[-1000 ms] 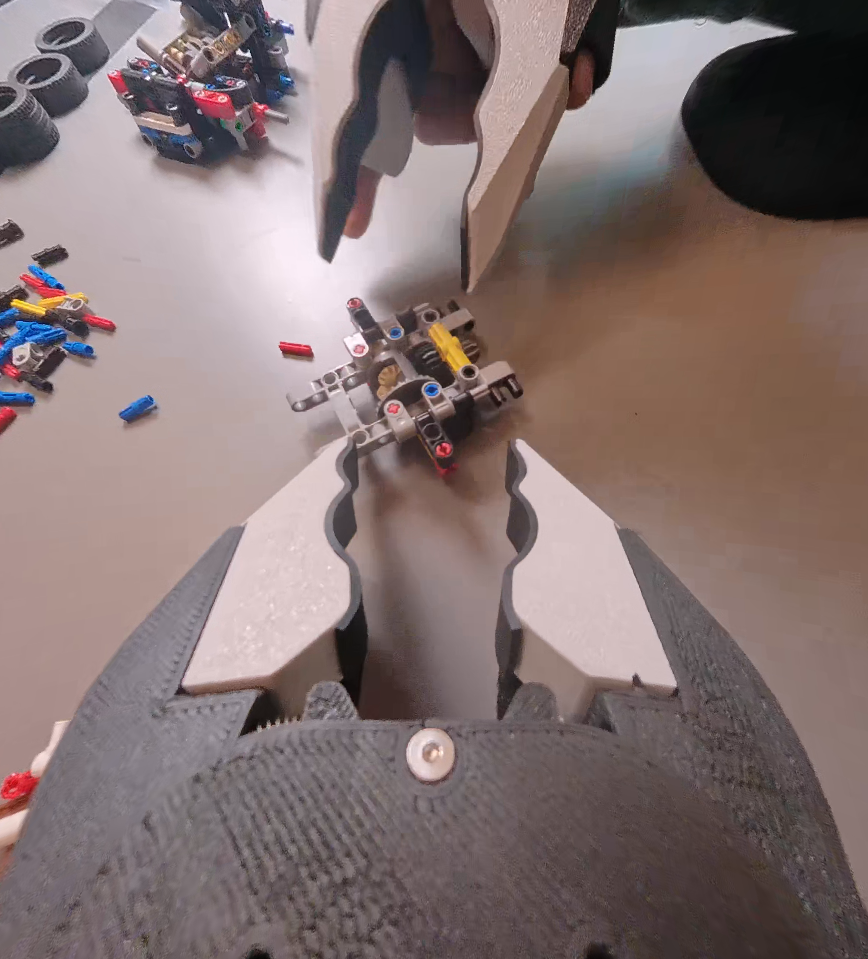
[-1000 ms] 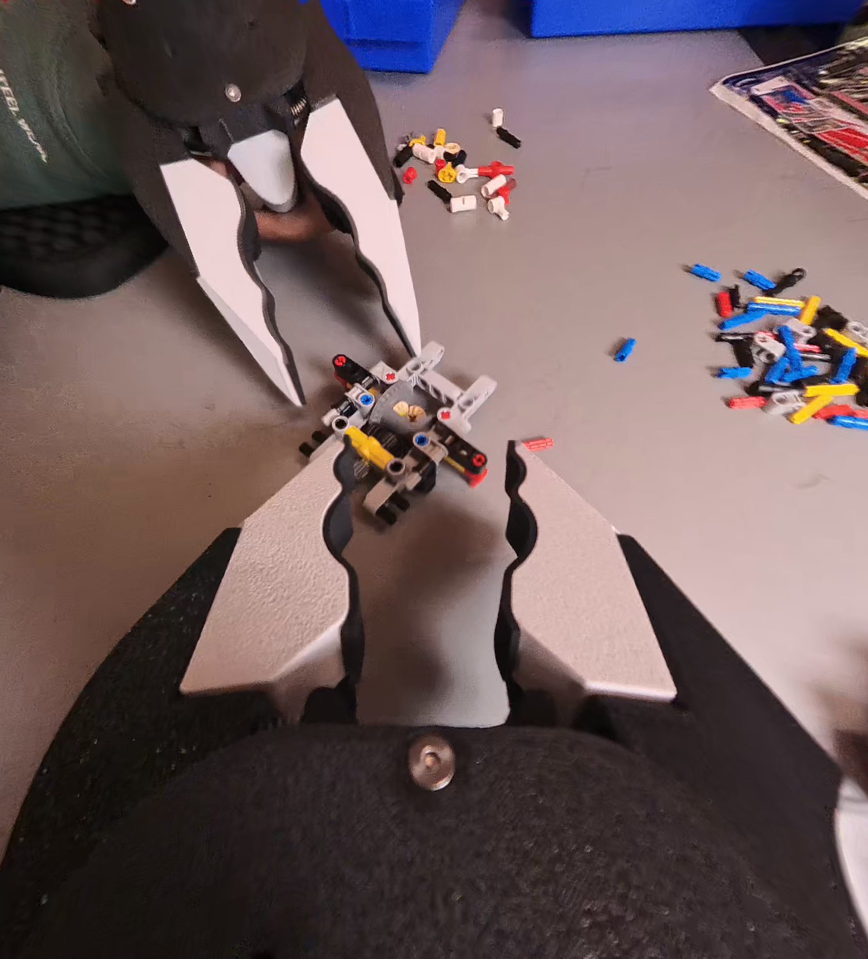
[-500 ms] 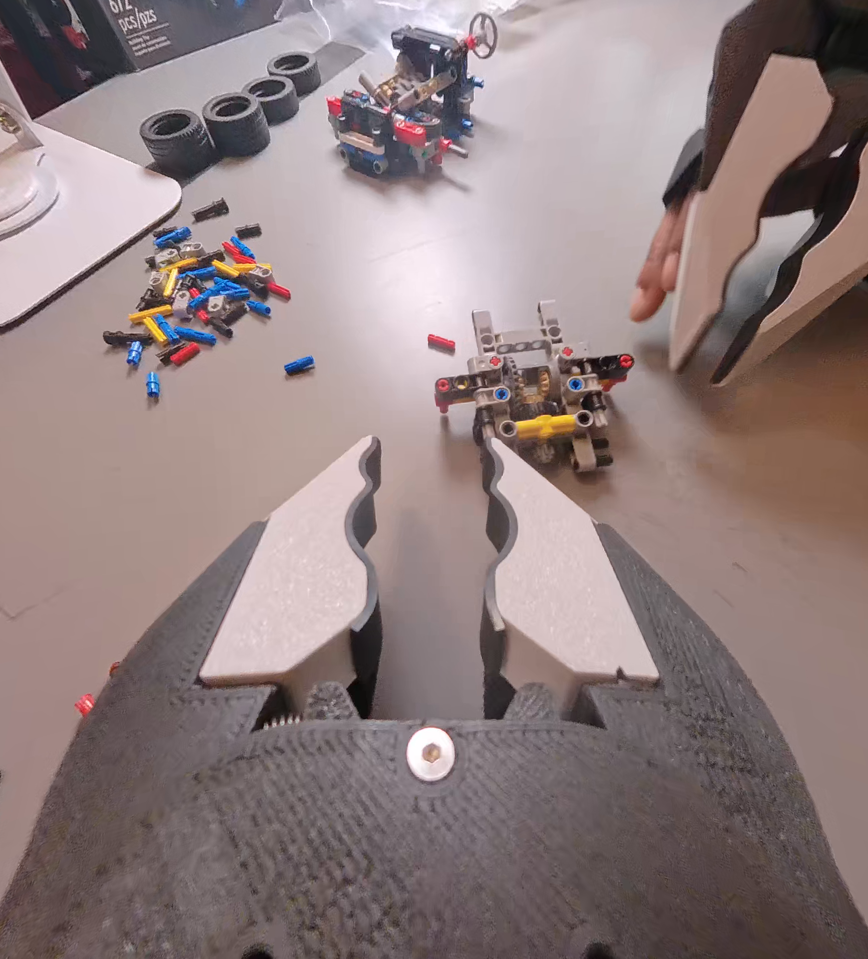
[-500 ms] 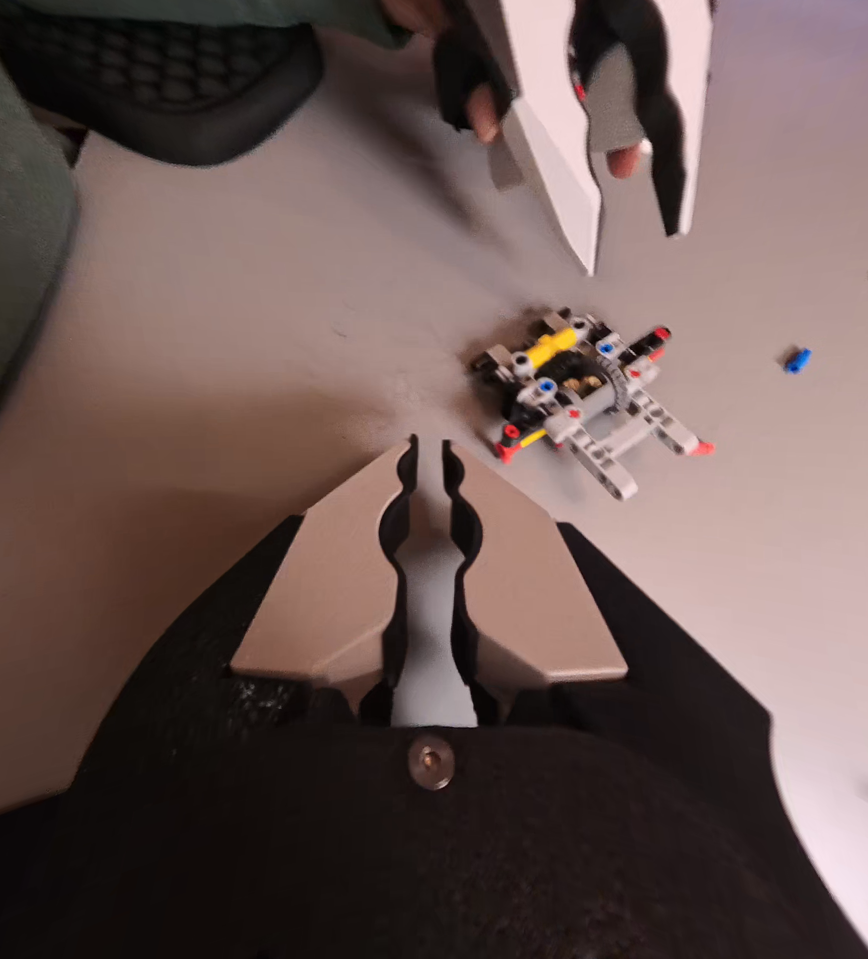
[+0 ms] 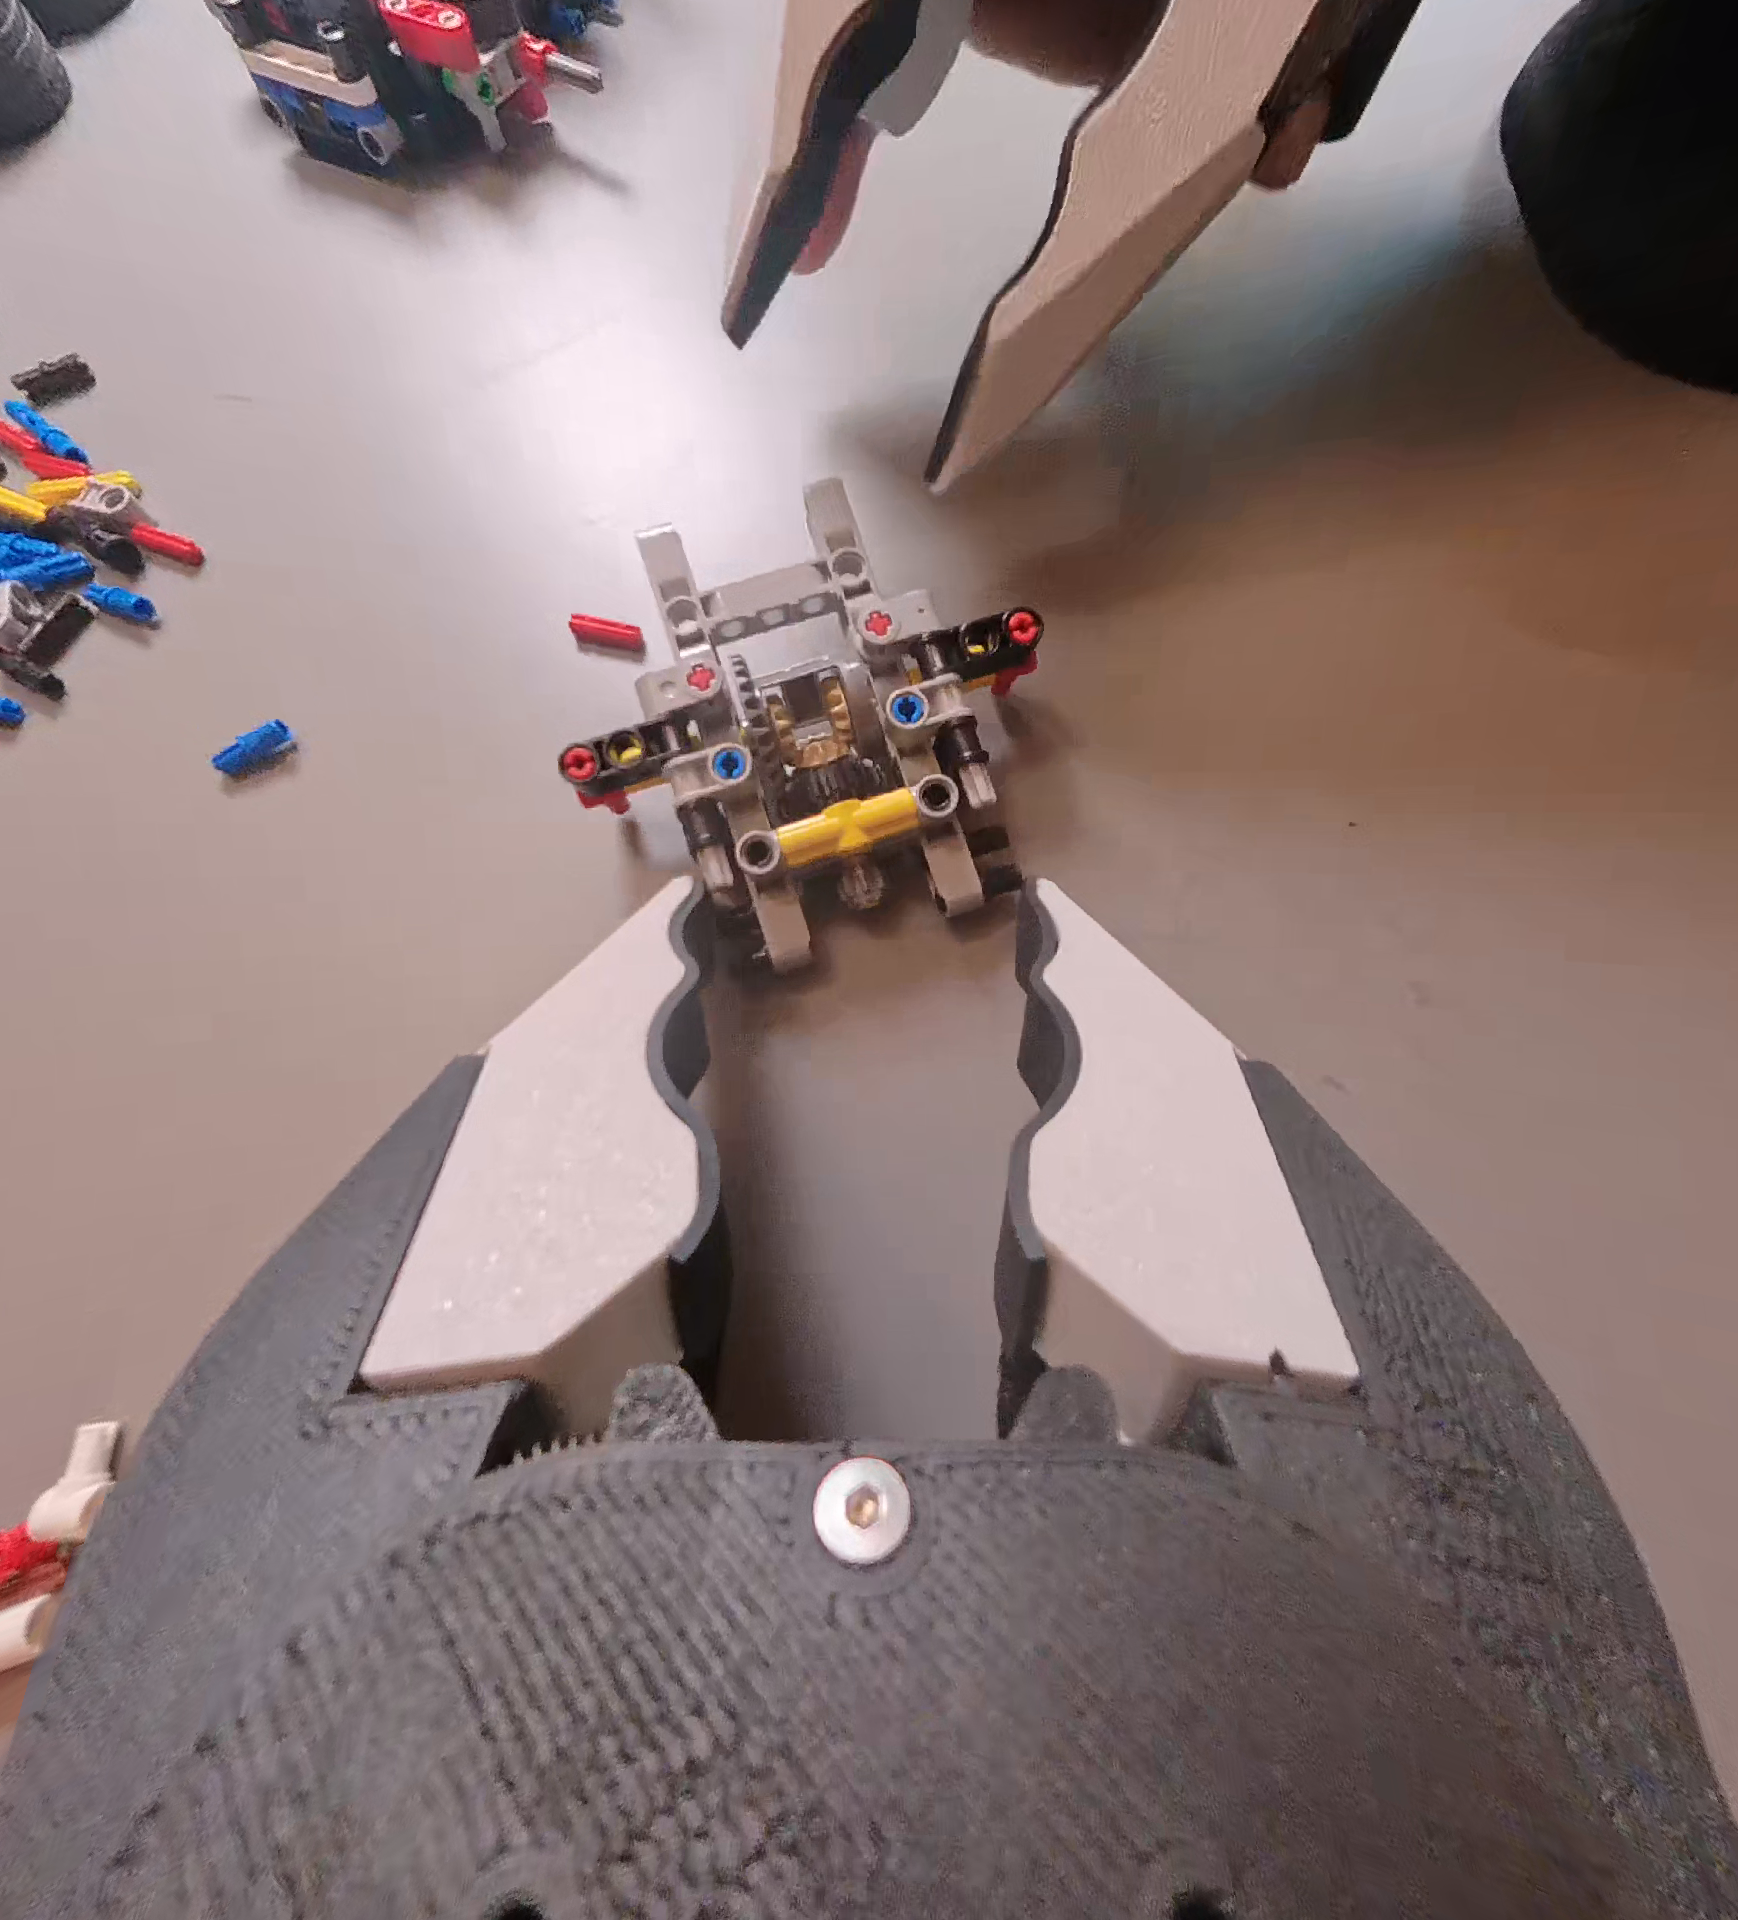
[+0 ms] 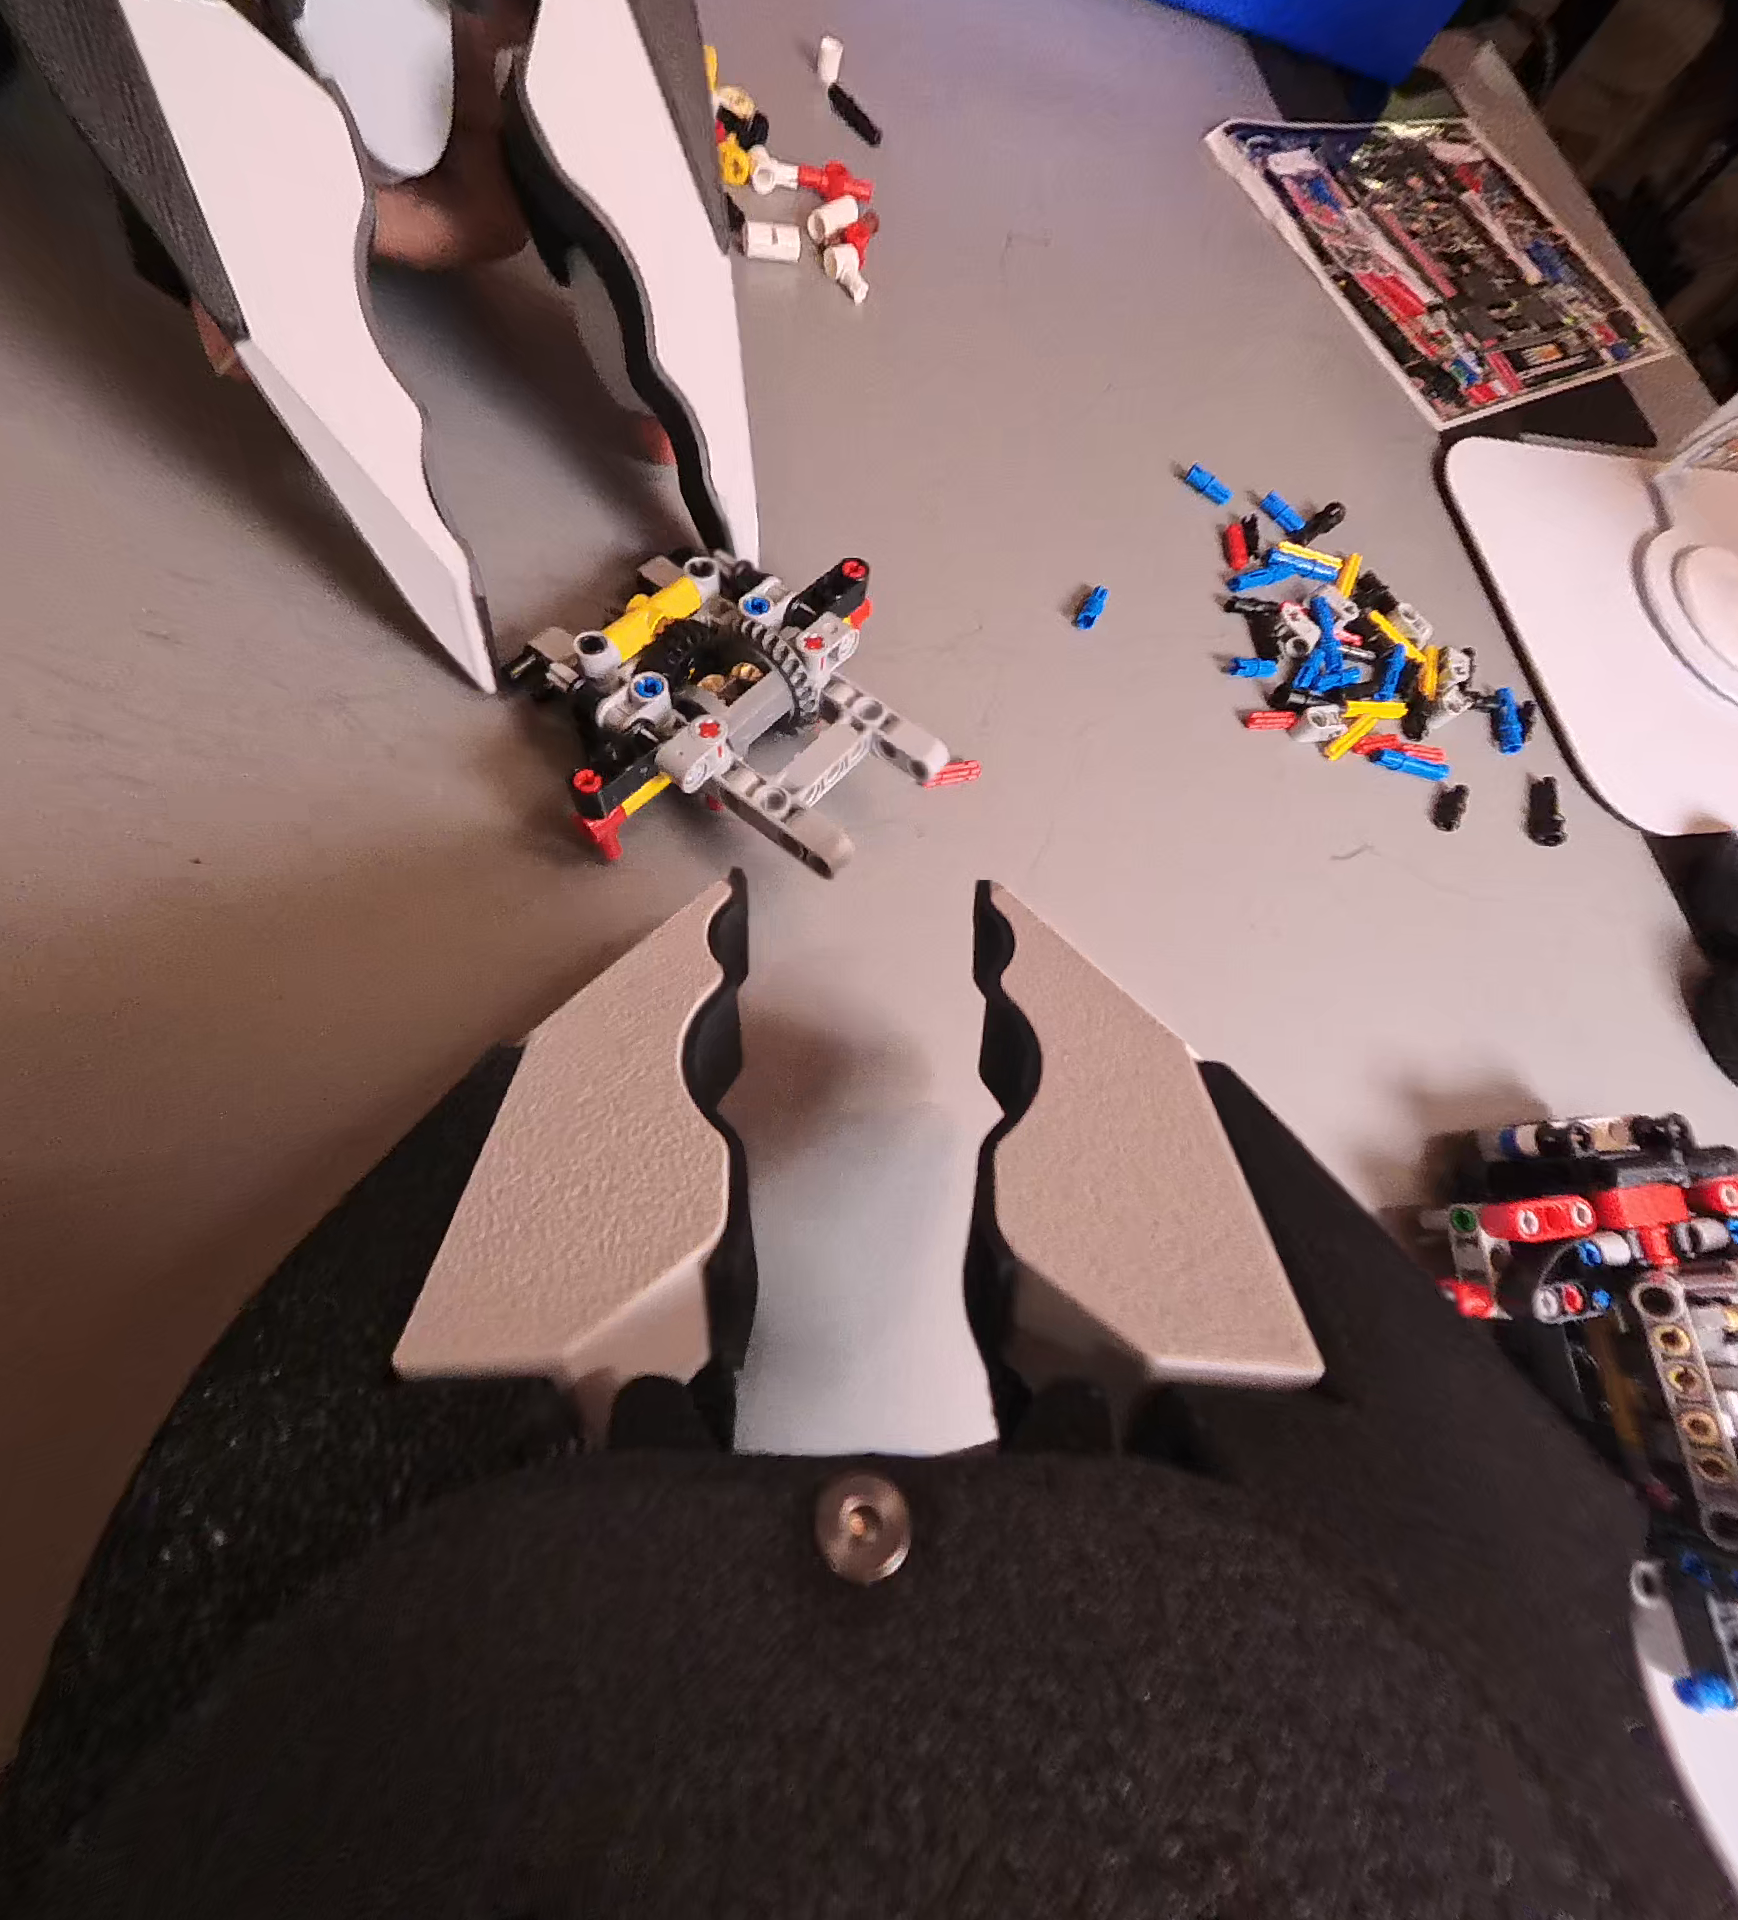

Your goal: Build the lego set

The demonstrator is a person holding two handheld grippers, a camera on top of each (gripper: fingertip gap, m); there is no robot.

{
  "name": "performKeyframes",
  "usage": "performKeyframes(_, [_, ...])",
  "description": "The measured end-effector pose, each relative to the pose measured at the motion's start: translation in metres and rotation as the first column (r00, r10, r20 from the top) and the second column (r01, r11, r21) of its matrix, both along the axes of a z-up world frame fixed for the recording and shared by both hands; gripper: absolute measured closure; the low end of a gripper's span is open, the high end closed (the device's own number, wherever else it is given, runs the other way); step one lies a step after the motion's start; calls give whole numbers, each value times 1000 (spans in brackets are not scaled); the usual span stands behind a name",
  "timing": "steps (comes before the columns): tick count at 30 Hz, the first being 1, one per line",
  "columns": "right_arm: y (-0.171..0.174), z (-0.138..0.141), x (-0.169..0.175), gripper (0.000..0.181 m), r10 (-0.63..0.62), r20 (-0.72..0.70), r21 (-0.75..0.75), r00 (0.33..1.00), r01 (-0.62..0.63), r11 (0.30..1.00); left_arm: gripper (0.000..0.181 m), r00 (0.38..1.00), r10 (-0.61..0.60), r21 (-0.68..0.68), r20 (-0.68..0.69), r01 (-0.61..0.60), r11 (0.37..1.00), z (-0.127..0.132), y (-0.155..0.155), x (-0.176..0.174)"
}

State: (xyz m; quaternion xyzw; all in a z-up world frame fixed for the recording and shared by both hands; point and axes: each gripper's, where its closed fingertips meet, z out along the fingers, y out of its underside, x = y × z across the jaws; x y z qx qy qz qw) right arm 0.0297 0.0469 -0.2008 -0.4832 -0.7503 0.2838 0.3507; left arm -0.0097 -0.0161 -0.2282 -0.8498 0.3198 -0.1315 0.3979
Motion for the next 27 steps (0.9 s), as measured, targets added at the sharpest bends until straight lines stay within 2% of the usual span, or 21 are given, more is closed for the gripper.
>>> performKeyframes(3, [-6,-6,-1,124,56,39,-28,998,-55,998,124,998,-63,12,1,63,998,0,0,-1])
performKeyframes(7, [-14,-5,0,107,143,93,-89,985,-135,987,125,973,-227,34,40,226,974,6,-10,6])
performKeyframes(10, [-33,-8,1,104,218,116,-140,969,-202,969,125,937,-344,29,54,343,939,7,-21,13])
performKeyframes(12, [-39,-18,3,106,243,158,-120,957,-225,967,125,928,-369,16,45,369,929,5,-21,13])
performKeyframes(14, [-44,-22,4,120,255,172,-122,951,-237,964,125,931,-363,15,45,363,932,5,-18,11])
performKeyframes(17, [-30,-22,-1,137,162,157,-81,974,-151,985,125,957,-288,26,39,288,957,5,-8,1])
performKeyframes(22, [-15,-21,-1,138,-10,161,-78,987,22,997,126,992,-107,52,71,104,993,12,12,-26])
performKeyframes(27, [-21,-21,-2,138,-93,180,-49,979,104,993,129,994,-89,65,62,85,994,12,12,-28])
